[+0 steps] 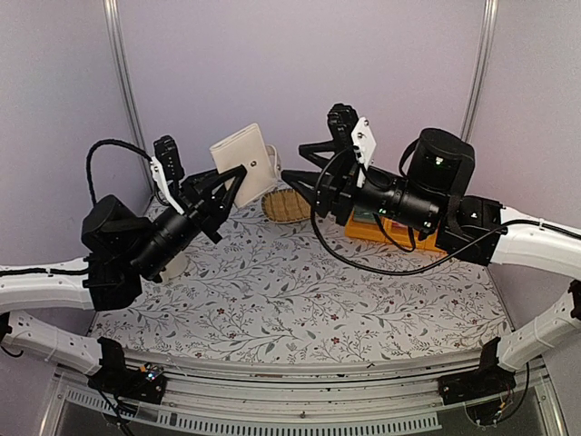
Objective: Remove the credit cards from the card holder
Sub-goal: Adjust the snap button on the card holder.
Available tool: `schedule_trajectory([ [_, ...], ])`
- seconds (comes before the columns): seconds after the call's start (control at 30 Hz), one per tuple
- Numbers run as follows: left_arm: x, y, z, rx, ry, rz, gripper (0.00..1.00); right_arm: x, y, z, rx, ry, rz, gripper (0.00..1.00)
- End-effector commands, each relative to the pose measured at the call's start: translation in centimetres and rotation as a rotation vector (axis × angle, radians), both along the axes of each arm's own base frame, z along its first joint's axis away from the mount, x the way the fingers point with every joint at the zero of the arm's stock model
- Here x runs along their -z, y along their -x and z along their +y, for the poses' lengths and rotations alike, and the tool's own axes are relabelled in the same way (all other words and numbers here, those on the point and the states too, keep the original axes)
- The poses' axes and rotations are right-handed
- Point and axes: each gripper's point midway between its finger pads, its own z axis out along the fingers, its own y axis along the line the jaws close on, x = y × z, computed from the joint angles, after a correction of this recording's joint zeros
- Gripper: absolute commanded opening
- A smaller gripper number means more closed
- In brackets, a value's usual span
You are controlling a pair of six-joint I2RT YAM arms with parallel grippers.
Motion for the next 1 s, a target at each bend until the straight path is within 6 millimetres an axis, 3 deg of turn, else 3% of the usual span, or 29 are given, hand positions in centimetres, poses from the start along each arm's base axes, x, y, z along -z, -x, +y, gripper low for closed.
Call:
schedule_trajectory([
  [0.0,-0.5,-0.9,1.2,-0.173,0.043,0.004,0.0,0.0,-1.7,0.6,0.16,-0.078,0.013,0.54],
  [0.1,-0.5,-0.7,1.0,-0.196,0.044,-0.005,0.0,0.4,-1.9,1.5,0.164,-0.075,0.019,0.59],
  [0.2,-0.6,-0.6,0.9,-0.2,0.044,-0.011,0.0,0.6,-2.0,2.2,0.164,-0.067,0.012,0.57],
  [0.43,-0.5,-0.5,0.7,-0.193,0.035,-0.019,0.0,0.5,-1.8,2.7,0.151,-0.067,-0.014,0.32],
  [0.83,-0.3,-0.4,0.2,-0.181,0.019,-0.022,0.0,1.1,-1.7,4.1,0.128,-0.027,-0.034,0.32],
  [0.97,-0.4,-0.4,0.2,-0.182,0.017,-0.024,0.0,0.9,-1.8,4.1,0.136,-0.028,-0.034,0.15],
])
